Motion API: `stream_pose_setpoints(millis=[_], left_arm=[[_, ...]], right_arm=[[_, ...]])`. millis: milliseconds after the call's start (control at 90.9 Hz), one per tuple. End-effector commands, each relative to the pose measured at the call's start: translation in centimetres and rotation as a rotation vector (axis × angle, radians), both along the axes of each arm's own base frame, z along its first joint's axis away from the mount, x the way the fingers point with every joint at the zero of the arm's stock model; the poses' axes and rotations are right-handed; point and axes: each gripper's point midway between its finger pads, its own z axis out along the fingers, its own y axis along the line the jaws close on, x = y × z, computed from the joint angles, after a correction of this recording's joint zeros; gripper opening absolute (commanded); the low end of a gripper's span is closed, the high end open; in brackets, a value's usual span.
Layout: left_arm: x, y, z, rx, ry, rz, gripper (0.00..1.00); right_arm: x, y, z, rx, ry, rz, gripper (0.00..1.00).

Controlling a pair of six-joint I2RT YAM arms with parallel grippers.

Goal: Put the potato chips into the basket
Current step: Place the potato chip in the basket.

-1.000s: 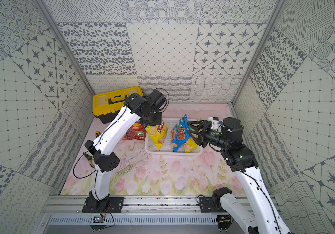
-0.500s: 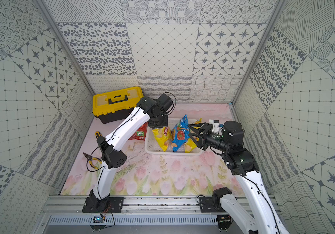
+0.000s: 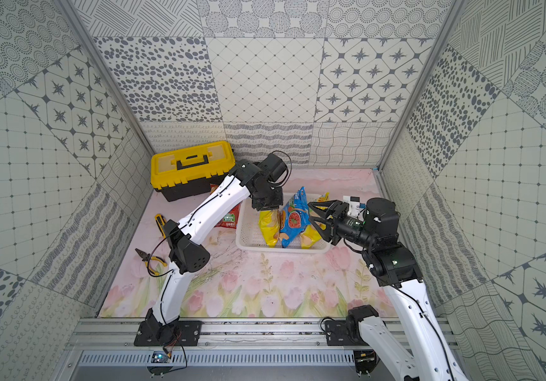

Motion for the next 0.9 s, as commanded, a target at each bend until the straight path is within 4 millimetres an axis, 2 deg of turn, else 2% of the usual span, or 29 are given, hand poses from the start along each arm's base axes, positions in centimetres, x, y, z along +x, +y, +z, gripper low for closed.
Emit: stream_pose_setpoints(millis=[0, 66, 121, 374, 594, 693, 891], left_arm=[[-0.3, -2.8, 1.0, -0.131, 0.004, -0.039, 0.36], [-0.2, -3.3, 1.4, -0.157, -0.005, -0.047, 0.45], [-0.1, -3.7, 1.6, -0.183, -0.013, -0.053, 0.47], [0.2, -6.6, 2.8, -0.343, -0.034, -0.104, 0.52], [0.1, -9.6, 2.7, -0.489, 0.003, -0.15, 0.53], [0.1, -10.2, 2.5, -0.516, 0.007, -0.161, 0.52], [0.5, -9.3, 6.3, -0.549, -0.092, -0.157, 0.52]], right_arm=[[0.4, -0.1, 1.0, 0.006, -0.052, -0.003, 0.54], [0.5, -0.1, 1.0, 0.006, -0.054, -0.002, 0.54], [0.5, -0.1, 1.1, 0.007, -0.056, -0.002, 0.54], [0.5, -0.5, 1.6, 0.016, -0.074, -0.003, 0.54], [0.4, -2.3, 3.1, 0.039, -0.108, -0.032, 0.54], [0.3, -3.0, 3.3, 0.051, -0.109, -0.04, 0.54], [0.2, -3.3, 3.1, 0.054, -0.107, -0.047, 0.54]])
